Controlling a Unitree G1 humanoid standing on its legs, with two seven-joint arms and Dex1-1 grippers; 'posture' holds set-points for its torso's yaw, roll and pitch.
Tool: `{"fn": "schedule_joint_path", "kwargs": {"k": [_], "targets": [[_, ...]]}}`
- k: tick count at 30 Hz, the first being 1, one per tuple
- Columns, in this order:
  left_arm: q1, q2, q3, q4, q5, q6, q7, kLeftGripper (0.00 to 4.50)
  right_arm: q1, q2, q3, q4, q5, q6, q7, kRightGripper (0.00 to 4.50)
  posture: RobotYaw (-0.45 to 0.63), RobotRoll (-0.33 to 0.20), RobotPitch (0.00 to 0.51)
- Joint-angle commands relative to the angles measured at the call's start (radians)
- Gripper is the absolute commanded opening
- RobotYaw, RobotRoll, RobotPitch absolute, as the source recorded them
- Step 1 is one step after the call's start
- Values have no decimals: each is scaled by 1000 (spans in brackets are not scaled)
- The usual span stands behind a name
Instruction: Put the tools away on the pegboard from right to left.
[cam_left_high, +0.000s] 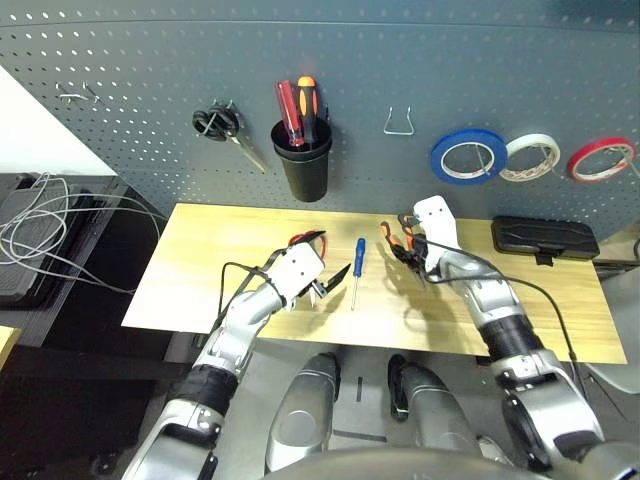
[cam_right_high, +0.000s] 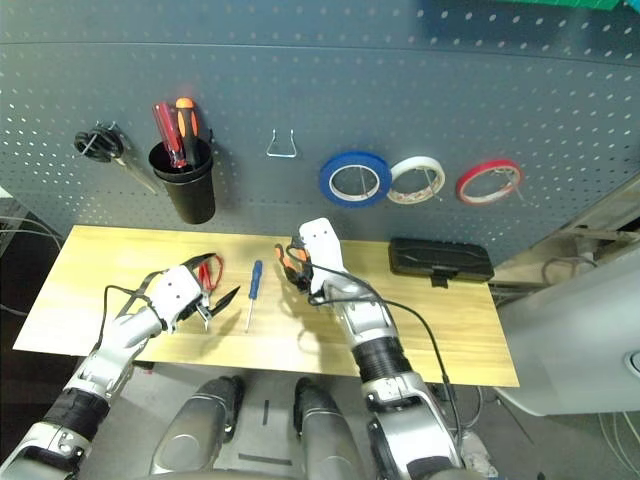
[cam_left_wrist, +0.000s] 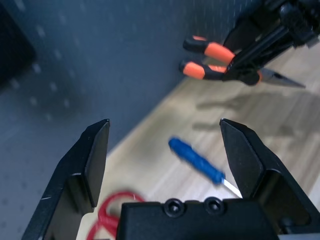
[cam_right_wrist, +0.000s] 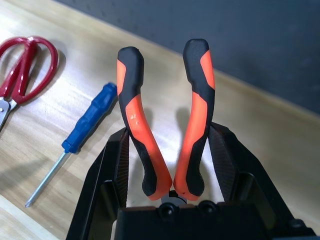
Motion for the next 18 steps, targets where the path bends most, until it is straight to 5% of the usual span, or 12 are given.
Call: {"fn": "schedule_joint_path", "kwargs": {"k": [1, 18], "targets": [[12, -15, 0, -13, -48, -71, -30, 4500, 29, -20, -2, -84, 0, -112, 21, 2648, 172, 0, 194], [-43, -22, 34, -19, -85, -233, -14, 4500, 71, 1, -26, -316, 58, -426, 49, 2648, 154, 0, 188]]}}
